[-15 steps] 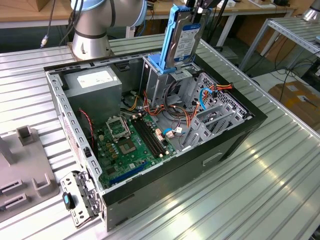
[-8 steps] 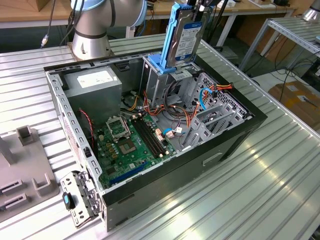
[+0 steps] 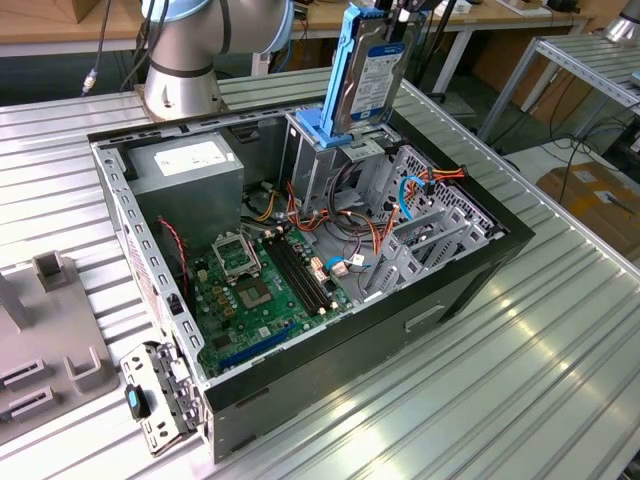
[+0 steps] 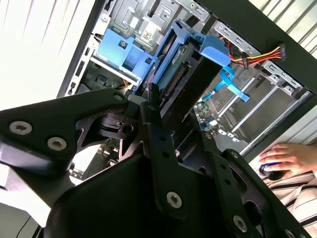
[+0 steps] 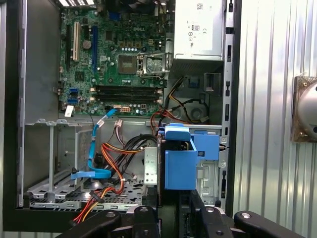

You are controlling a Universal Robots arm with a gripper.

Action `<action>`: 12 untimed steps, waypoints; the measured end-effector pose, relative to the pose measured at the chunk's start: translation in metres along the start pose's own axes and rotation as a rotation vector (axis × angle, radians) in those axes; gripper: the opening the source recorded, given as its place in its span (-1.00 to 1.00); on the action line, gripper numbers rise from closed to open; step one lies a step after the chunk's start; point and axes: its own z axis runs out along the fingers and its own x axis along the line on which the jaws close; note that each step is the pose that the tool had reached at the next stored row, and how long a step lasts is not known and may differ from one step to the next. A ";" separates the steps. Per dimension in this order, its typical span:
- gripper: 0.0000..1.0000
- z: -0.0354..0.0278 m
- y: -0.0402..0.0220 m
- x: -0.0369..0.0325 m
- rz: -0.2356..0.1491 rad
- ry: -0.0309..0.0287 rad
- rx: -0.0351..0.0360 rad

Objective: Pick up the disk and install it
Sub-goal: 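Pick up the disk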

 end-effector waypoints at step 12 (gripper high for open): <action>-0.29 -0.0004 0.0005 0.0140 0.000 -0.0002 0.0000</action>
